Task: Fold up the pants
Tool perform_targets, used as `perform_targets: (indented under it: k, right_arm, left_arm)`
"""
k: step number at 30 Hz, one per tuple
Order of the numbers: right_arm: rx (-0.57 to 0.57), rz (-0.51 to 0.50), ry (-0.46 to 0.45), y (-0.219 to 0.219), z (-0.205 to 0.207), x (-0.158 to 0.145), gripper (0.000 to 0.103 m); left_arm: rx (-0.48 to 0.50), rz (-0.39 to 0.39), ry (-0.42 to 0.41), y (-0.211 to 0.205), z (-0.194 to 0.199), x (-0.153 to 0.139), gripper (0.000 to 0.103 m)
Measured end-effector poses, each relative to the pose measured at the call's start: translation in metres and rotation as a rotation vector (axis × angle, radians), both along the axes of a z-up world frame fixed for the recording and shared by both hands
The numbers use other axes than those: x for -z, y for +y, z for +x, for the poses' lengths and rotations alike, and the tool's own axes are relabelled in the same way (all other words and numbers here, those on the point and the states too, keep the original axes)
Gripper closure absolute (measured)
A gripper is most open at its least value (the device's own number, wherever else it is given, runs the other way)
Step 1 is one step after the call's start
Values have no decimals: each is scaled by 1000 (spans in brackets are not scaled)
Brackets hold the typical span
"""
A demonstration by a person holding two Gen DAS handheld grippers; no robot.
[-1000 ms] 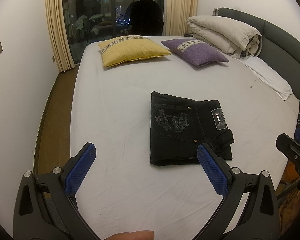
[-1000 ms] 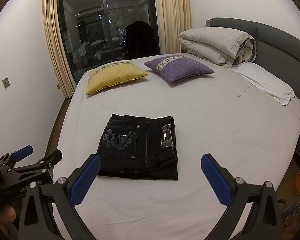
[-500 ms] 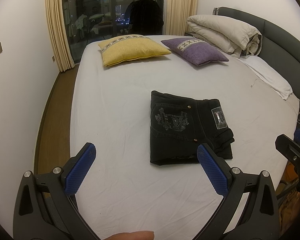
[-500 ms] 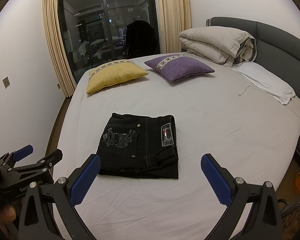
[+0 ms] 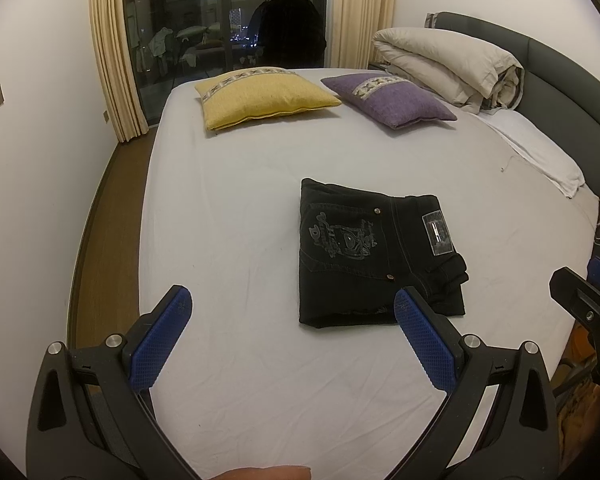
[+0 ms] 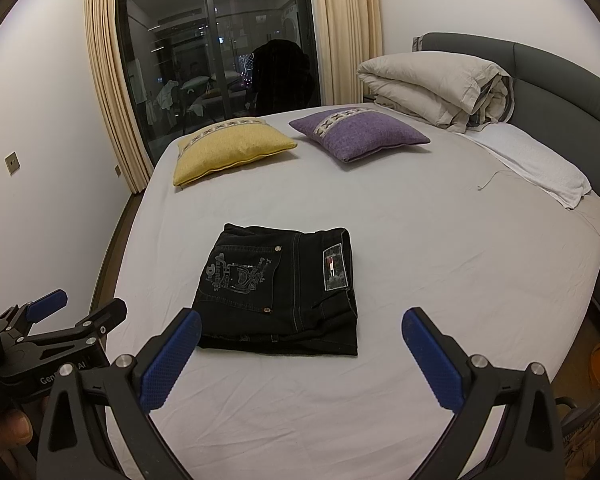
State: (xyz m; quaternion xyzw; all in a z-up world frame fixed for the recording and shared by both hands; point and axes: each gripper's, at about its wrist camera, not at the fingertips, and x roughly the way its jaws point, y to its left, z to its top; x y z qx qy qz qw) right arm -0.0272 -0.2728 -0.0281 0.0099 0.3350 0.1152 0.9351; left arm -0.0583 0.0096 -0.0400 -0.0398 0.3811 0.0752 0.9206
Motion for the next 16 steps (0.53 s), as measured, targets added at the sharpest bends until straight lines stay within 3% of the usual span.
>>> perform_targets:
  k: [16]
  right_arm:
    - [-10,-3,16,0,-9,12,0]
  left_arm:
    - [7,7,9,5,3,3,0]
